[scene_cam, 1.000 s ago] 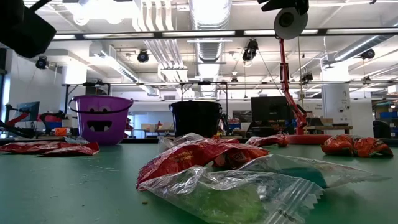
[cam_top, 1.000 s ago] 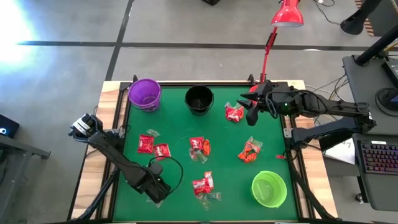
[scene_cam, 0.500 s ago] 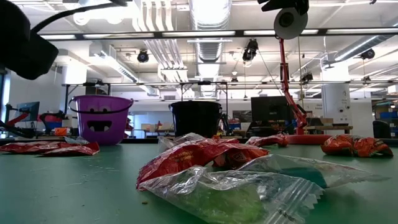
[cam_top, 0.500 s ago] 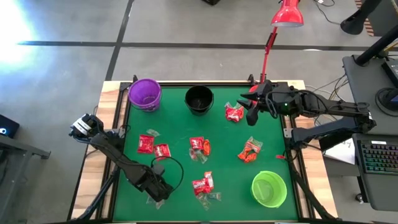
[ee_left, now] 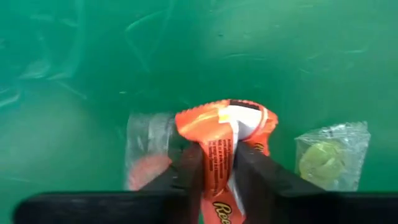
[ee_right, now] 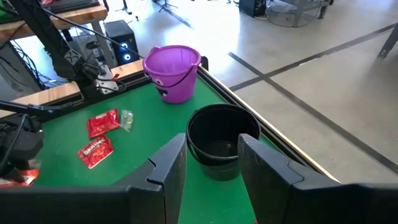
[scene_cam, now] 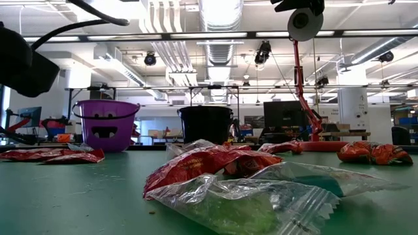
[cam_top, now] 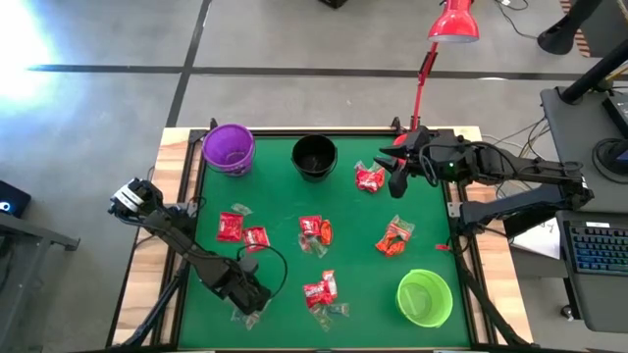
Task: Sort candy
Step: Put the orange chocolate bar into the purple bucket
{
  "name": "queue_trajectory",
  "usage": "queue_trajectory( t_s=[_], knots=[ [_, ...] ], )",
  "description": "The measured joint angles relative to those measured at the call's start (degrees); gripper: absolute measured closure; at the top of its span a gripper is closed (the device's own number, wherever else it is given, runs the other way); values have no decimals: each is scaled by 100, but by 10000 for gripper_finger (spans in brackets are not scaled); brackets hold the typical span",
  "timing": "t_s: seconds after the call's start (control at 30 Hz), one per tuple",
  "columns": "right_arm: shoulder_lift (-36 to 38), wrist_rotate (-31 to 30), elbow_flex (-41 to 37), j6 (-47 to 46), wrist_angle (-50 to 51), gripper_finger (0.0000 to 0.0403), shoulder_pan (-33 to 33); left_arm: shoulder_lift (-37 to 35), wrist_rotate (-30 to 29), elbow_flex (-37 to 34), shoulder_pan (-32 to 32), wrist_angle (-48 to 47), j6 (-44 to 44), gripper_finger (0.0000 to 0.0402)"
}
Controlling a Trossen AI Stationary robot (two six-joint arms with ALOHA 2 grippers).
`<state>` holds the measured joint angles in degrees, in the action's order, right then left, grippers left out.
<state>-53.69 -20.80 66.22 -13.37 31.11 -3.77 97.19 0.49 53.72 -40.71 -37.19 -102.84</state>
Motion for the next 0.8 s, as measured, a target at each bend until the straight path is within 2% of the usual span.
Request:
queue_trajectory(
  t_s=[0.13, 0.37, 0.53, 0.8],
  knots=[
    [0, 0, 0, 1, 0, 266, 1, 0, -10, 124, 0, 20, 49, 395],
    [1, -6, 0, 9, -2, 266, 0, -174, -243, 411, -7, -143, 248, 400],
    [-2, -20, 0, 9, -2, 266, 0, -504, -543, 634, 73, -1135, 199, 401],
    [-87, -20, 0, -7, 8, 266, 0, -1646, -1407, 651, 173, -2629, -86, 401]
  ],
)
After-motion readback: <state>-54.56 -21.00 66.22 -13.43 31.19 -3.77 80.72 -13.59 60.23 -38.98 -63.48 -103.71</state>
